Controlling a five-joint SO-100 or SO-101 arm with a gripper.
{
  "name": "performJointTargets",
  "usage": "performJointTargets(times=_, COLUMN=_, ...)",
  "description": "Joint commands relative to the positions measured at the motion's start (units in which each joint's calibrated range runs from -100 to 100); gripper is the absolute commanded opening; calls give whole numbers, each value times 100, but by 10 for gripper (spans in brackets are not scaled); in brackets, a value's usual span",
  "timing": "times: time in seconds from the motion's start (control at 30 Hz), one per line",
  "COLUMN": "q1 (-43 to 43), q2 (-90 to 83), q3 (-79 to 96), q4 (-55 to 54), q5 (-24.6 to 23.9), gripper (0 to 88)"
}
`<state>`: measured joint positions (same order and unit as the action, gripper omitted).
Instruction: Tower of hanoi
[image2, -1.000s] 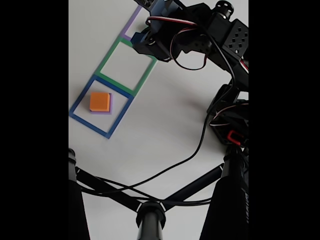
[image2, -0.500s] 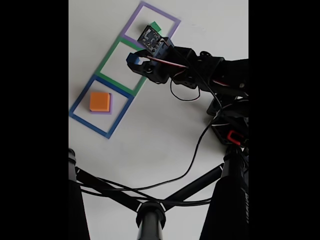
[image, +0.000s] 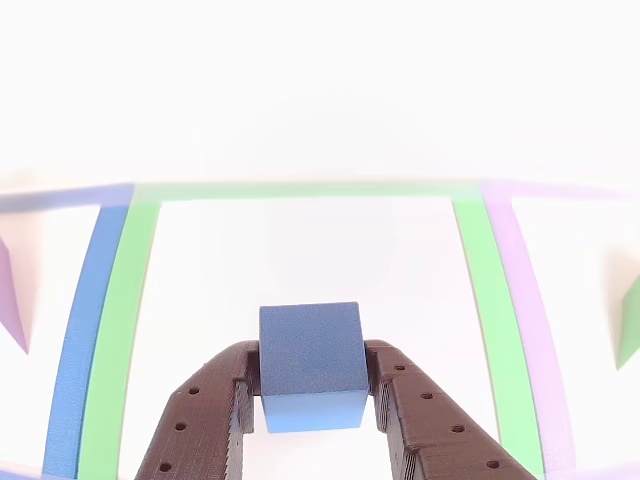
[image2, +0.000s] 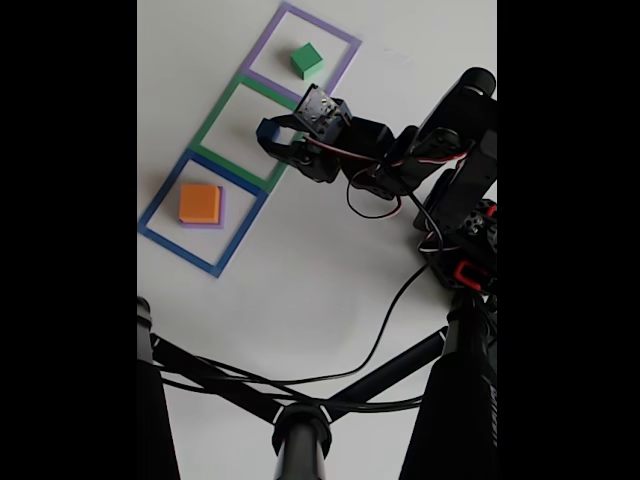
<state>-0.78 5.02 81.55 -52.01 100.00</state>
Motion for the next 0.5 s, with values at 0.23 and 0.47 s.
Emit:
performJointTargets(times=0.23, q1=49, q2=1117, q3=-464, q4=-1139, q5=0, gripper=57)
performJointTargets(times=0.47, q1=116, q2=1359, q3=-591, q4=-1277, q5=0, gripper=107)
